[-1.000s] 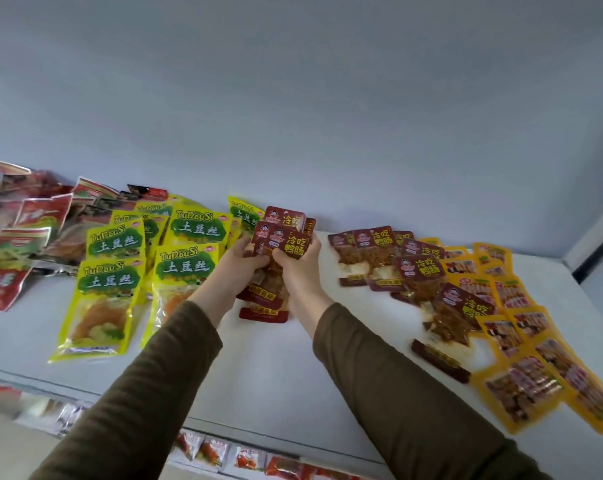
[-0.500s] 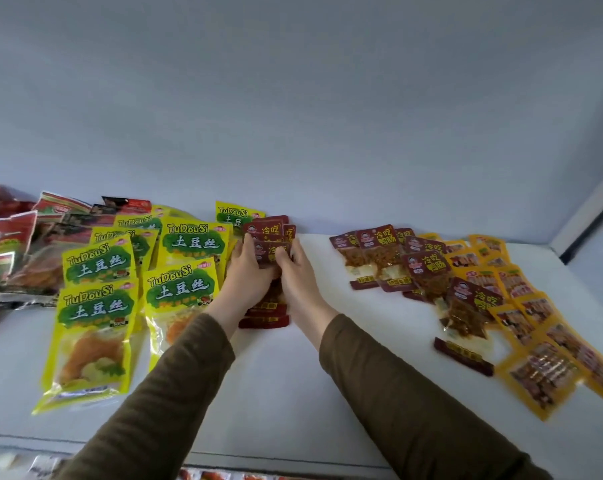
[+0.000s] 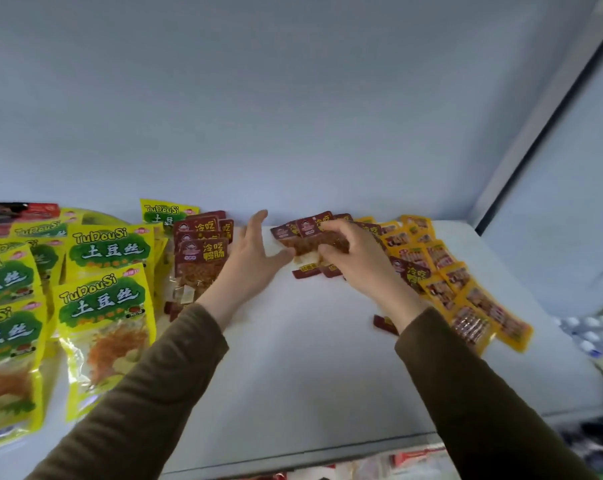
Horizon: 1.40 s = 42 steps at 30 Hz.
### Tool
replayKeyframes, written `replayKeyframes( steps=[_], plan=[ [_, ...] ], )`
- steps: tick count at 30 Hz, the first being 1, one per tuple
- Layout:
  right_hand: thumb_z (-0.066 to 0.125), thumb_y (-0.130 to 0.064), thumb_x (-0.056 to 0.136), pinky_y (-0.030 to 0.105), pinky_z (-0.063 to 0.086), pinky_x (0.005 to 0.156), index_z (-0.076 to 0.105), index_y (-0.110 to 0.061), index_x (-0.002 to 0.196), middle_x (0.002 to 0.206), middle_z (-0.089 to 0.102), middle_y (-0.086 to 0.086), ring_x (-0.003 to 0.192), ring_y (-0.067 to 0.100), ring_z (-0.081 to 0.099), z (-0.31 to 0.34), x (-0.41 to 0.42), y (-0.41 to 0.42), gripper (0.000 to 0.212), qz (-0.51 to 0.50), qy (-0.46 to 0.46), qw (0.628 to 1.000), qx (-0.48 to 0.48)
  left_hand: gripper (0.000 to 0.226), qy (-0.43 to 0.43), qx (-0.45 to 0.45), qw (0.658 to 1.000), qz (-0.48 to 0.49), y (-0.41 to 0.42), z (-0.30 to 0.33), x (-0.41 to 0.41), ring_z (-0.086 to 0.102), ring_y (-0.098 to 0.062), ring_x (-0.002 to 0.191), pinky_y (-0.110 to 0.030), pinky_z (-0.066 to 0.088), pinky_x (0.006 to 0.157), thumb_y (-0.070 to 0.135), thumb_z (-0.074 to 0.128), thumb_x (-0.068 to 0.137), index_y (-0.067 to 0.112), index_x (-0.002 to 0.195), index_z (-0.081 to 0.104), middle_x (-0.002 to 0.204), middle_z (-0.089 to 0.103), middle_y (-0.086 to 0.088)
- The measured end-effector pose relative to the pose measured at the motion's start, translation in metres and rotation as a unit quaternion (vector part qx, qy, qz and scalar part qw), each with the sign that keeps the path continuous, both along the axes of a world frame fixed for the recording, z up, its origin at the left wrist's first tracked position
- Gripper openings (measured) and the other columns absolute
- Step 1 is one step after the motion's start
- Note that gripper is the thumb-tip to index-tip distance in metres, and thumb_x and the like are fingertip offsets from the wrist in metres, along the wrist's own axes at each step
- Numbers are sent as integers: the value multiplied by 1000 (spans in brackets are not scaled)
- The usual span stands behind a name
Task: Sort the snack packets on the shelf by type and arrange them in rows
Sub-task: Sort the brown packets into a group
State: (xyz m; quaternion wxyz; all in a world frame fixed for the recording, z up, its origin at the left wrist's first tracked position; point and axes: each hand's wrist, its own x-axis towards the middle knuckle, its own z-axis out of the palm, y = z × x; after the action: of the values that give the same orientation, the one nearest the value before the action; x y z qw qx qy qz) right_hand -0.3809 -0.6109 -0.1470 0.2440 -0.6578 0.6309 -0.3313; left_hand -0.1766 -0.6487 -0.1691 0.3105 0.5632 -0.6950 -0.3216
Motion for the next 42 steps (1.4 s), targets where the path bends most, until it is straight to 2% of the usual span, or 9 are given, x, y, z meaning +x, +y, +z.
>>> replayKeyframes(
  steps=[5, 11, 19, 24, 26, 29, 35, 38, 42],
  plan=[
    [60, -37, 99, 47, 36, 116, 43, -30, 149, 154, 45, -4, 145, 24, 35, -3, -82, -14, 53, -66, 149, 984, 69, 98, -107, 57, 992, 31, -30, -25, -42, 25, -41, 152, -58, 28, 122, 65, 61, 91, 29, 162, 4, 170, 9, -10],
    [61, -69, 87, 52, 28, 117, 27, -25, 158, 160, 36, 8, 151, 34, 23, -12, -119, -52, 90, 4, 274, 953, 127, 98, -117, 30, 988, 99, -52, -32, -93, 24, -41, 152, -58, 21, 123, 70, 57, 90, 26, 162, 6, 168, 21, -13],
    [63, -80, 75, 58, 22, 116, 13, -29, 161, 162, 31, 11, 149, 39, 21, -38, -123, -79, 112, 50, 266, 957, 104, 94, 40, 27, 988, 149, -57, -32, -146, 41, -33, 138, -51, 47, 109, 18, 83, 83, 26, 156, 25, 155, 28, -10],
    [74, -65, 77, 53, 30, 113, 24, -30, 158, 156, 34, 6, 145, 34, 27, -43, -128, -85, 102, 47, 164, 985, 36, 102, 363, 215, 888, 183, -55, -10, -139, 70, -29, 95, -41, 61, 56, -5, 80, 82, 22, 158, 16, 125, 58, -17],
    [76, -62, 78, 52, 34, 115, 24, -31, 157, 156, 34, 5, 143, 32, 34, -45, -129, -85, 99, 56, 113, 992, 28, 80, 382, 246, 882, 127, -52, -5, -132, 72, -28, 95, -37, 61, 59, -6, 77, 84, 8, 150, 34, 125, 65, -21],
    [77, -63, 77, 54, 40, 112, 21, -33, 158, 156, 33, 5, 140, 34, 41, -44, -128, -87, 102, 66, 88, 993, 35, 45, 291, 228, 927, 56, -48, -7, -127, 70, -29, 108, -38, 58, 78, 5, 76, 87, 10, 129, 61, 120, 74, -12],
    [83, -59, 73, 51, 36, 116, 18, -35, 159, 160, 38, 3, 144, 30, 41, -34, -130, -98, 110, 97, 40, 990, 99, 46, 284, 196, 938, 1, -40, -12, -124, 70, -29, 112, -48, 56, 97, 17, 82, 84, 19, 126, 65, 115, 76, -4],
    [85, -48, 76, 33, 49, 94, 48, -29, 141, 131, 60, -9, 128, 22, 56, -30, -132, -106, 78, 122, -47, 984, 125, 44, 317, 176, 932, -28, -34, -14, -123, 70, -30, 113, -48, 59, 93, 16, 81, 82, 19, 123, 67, 119, 75, -8],
    [83, -38, 81, 17, 42, 66, 62, -29, 107, 100, 64, -21, 91, -4, 61, -18, -129, -111, 35, 139, -93, 982, 86, 46, 330, 203, 921, -35, -30, -16, -118, 65, -36, 123, -55, 51, 105, 21, 77, 86, 11, 130, 64, 129, 70, -14]
  ],
)
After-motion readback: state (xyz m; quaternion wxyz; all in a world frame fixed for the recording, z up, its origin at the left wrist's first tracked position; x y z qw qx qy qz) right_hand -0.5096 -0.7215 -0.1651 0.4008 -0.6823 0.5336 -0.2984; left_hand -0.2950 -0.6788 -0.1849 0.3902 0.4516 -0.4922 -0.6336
